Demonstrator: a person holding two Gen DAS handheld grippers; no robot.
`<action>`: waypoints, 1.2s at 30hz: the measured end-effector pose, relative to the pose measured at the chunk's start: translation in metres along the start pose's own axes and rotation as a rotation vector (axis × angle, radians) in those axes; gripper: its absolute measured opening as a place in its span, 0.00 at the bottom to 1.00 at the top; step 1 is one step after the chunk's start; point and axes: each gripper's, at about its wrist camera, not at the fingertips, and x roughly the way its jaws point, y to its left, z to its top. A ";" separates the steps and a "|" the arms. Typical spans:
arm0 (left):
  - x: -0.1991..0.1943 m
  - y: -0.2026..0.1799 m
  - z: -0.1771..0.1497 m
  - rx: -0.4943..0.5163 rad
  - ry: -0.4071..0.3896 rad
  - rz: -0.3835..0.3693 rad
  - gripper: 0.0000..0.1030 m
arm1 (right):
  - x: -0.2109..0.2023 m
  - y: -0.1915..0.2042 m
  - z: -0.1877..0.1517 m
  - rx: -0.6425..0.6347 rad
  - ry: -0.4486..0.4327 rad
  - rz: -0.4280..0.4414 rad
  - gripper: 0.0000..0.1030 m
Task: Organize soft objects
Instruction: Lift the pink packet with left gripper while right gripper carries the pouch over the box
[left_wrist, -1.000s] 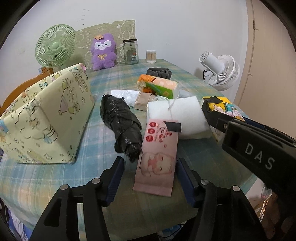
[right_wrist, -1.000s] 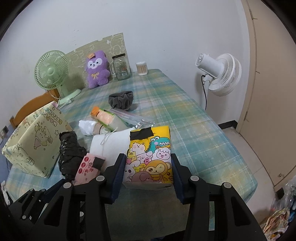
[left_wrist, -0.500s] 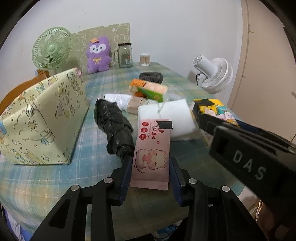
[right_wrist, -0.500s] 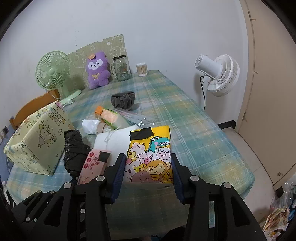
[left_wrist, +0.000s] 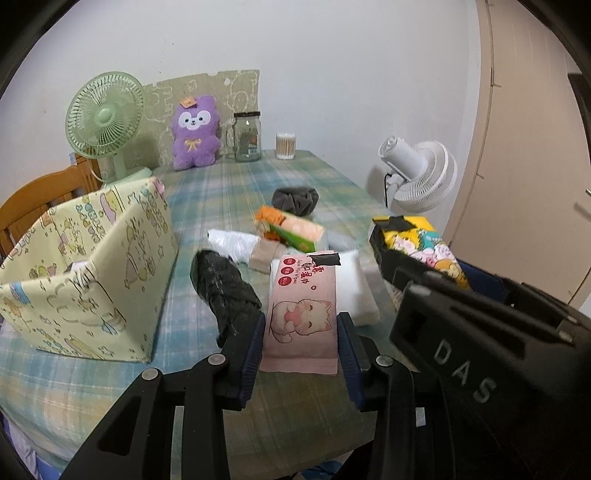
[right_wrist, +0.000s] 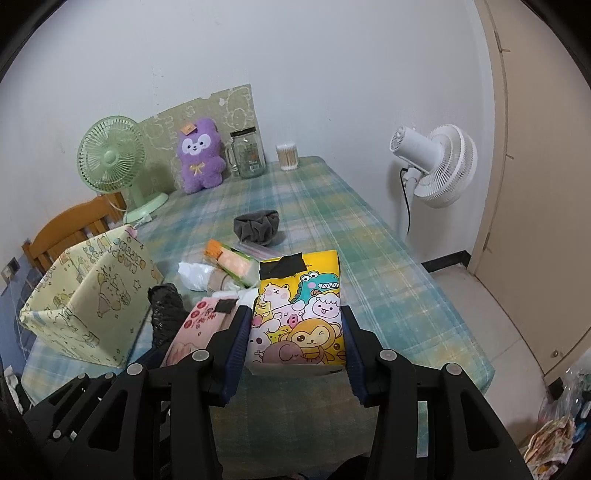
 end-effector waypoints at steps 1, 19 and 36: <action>-0.002 0.001 0.003 -0.003 -0.006 0.000 0.39 | -0.001 0.001 0.002 -0.003 -0.001 0.000 0.49; -0.028 0.017 0.045 -0.030 -0.085 0.030 0.39 | -0.019 0.033 0.040 -0.035 -0.054 0.030 0.49; -0.042 0.045 0.077 -0.020 -0.117 0.079 0.39 | -0.023 0.067 0.072 -0.050 -0.090 0.060 0.49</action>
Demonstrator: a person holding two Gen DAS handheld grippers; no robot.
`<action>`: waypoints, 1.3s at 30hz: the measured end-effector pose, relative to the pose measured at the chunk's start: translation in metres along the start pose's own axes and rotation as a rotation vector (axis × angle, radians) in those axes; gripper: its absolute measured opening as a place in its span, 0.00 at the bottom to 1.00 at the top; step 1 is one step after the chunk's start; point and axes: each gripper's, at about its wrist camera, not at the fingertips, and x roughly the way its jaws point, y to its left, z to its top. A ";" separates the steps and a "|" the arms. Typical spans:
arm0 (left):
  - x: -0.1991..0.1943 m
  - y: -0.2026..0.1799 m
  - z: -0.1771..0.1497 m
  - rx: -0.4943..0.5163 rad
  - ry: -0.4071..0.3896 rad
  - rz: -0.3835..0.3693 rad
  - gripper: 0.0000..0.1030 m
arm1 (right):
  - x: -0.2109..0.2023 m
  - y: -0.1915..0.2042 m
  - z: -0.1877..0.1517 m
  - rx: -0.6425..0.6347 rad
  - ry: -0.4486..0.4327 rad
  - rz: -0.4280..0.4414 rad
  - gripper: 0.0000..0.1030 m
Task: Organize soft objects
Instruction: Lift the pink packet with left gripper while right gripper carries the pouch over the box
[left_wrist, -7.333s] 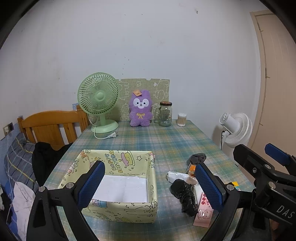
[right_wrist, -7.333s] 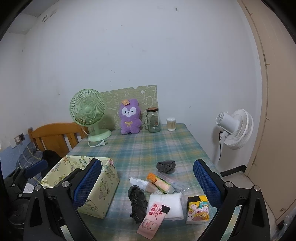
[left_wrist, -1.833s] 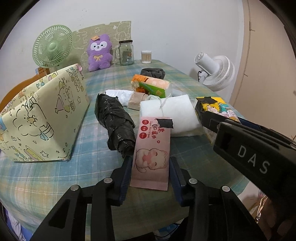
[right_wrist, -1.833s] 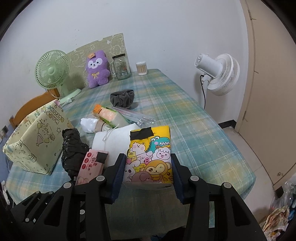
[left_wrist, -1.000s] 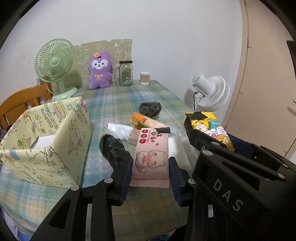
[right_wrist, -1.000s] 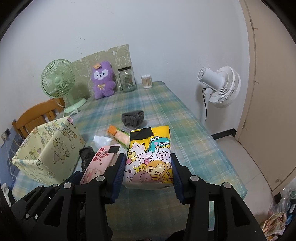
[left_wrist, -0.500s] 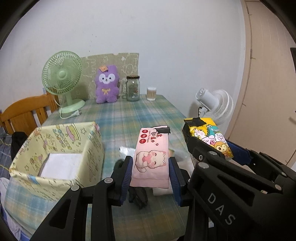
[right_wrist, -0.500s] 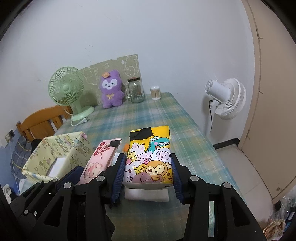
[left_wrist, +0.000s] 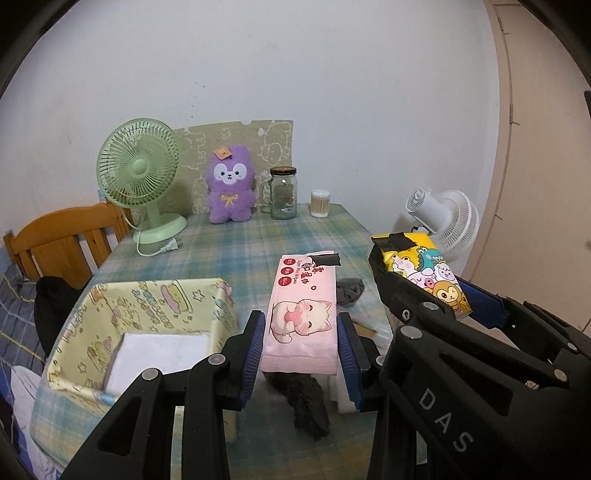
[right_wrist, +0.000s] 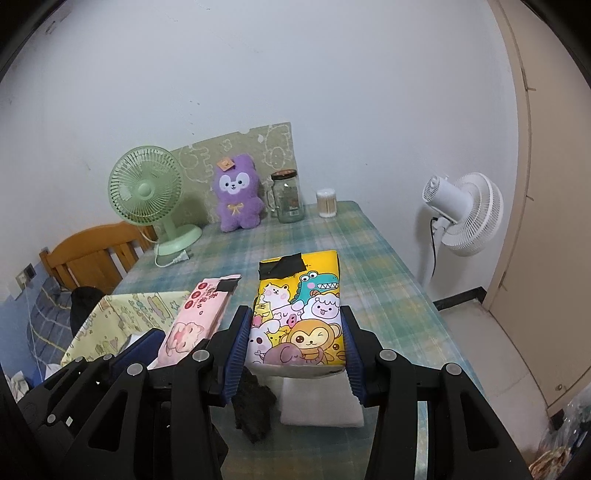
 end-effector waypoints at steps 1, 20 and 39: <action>0.000 0.003 0.002 0.002 -0.002 0.000 0.39 | 0.000 0.002 0.001 0.000 -0.001 0.001 0.49; 0.015 0.069 0.008 -0.005 0.012 0.045 0.39 | 0.036 0.064 0.005 -0.004 0.032 0.069 0.49; 0.033 0.137 -0.016 -0.051 0.091 0.124 0.39 | 0.080 0.128 -0.016 -0.070 0.134 0.151 0.49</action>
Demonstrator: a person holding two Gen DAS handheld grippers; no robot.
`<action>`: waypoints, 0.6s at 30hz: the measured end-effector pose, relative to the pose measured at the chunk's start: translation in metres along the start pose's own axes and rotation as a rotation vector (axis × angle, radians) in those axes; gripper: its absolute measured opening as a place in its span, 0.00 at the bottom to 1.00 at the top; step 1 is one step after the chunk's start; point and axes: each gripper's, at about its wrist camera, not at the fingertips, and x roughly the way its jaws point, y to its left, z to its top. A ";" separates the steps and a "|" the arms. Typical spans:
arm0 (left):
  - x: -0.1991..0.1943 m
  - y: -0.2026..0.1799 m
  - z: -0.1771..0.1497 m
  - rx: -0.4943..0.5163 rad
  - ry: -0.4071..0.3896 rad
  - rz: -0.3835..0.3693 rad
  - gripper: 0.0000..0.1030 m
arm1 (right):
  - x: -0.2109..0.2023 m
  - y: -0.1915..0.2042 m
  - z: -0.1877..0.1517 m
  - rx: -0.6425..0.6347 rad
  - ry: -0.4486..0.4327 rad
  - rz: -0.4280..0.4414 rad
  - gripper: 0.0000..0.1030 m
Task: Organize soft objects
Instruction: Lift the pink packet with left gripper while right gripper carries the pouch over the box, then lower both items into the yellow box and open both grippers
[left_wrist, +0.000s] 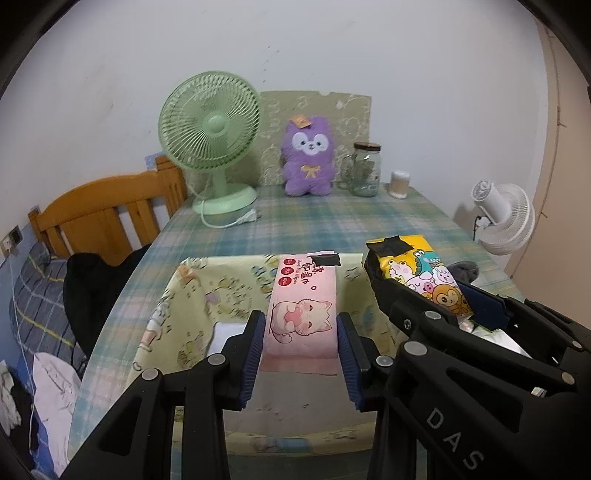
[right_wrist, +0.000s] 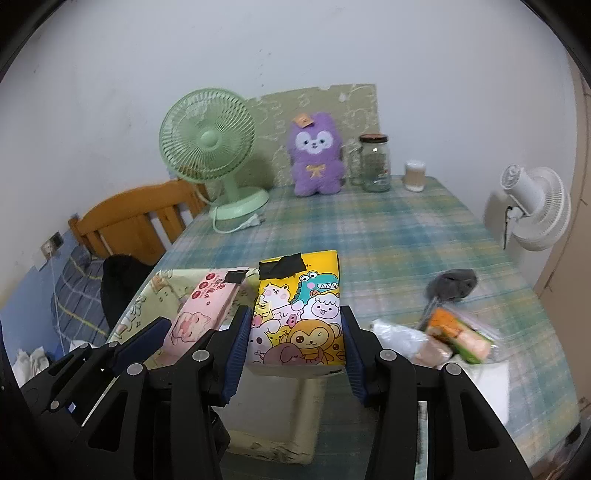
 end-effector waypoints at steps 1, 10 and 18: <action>0.002 0.002 -0.001 -0.003 0.005 0.004 0.39 | 0.004 0.002 -0.001 -0.002 0.009 0.007 0.49; 0.019 0.019 -0.007 -0.029 0.051 0.018 0.39 | 0.025 0.014 -0.004 -0.021 0.037 0.012 0.49; 0.033 0.020 -0.009 -0.035 0.088 0.009 0.39 | 0.045 0.017 -0.003 -0.050 0.032 -0.004 0.36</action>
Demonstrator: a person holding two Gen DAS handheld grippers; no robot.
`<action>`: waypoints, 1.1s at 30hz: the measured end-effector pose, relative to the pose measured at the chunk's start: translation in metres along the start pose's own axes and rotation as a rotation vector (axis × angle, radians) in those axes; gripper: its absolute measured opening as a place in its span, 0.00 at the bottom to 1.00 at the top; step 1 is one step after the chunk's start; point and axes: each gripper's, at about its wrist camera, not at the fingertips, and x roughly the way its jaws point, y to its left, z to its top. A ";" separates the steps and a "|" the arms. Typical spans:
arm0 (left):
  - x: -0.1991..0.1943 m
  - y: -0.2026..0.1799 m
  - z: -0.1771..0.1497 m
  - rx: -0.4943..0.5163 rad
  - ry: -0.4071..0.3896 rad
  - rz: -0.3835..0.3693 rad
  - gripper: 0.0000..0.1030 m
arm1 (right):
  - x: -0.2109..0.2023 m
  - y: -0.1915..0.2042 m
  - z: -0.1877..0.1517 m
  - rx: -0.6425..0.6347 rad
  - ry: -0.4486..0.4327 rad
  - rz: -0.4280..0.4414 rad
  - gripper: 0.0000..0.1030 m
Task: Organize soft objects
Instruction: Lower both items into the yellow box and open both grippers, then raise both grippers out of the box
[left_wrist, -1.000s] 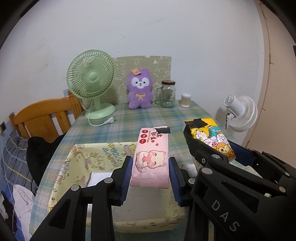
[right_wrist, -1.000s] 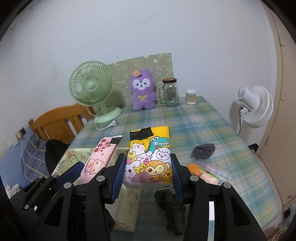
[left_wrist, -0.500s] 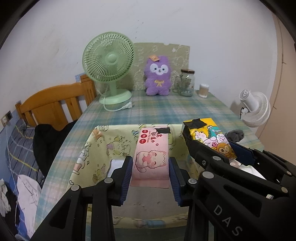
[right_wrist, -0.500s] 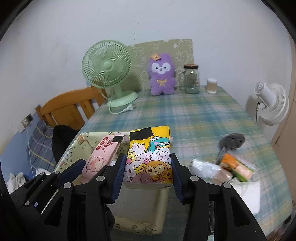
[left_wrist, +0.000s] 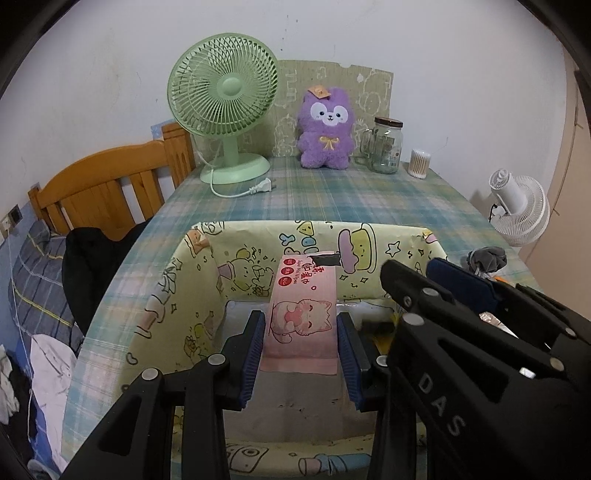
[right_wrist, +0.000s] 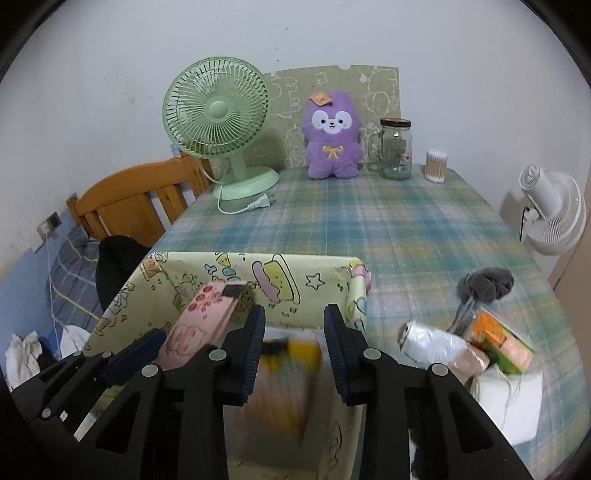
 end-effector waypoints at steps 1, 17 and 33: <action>0.001 0.000 0.000 -0.002 0.003 0.004 0.39 | 0.002 -0.001 0.000 0.000 0.003 0.007 0.36; 0.011 0.006 0.006 -0.033 0.027 0.024 0.65 | 0.011 0.000 0.010 -0.040 0.021 0.083 0.55; -0.014 0.000 0.006 -0.005 -0.015 0.016 0.90 | -0.019 0.002 0.011 -0.050 0.011 0.032 0.82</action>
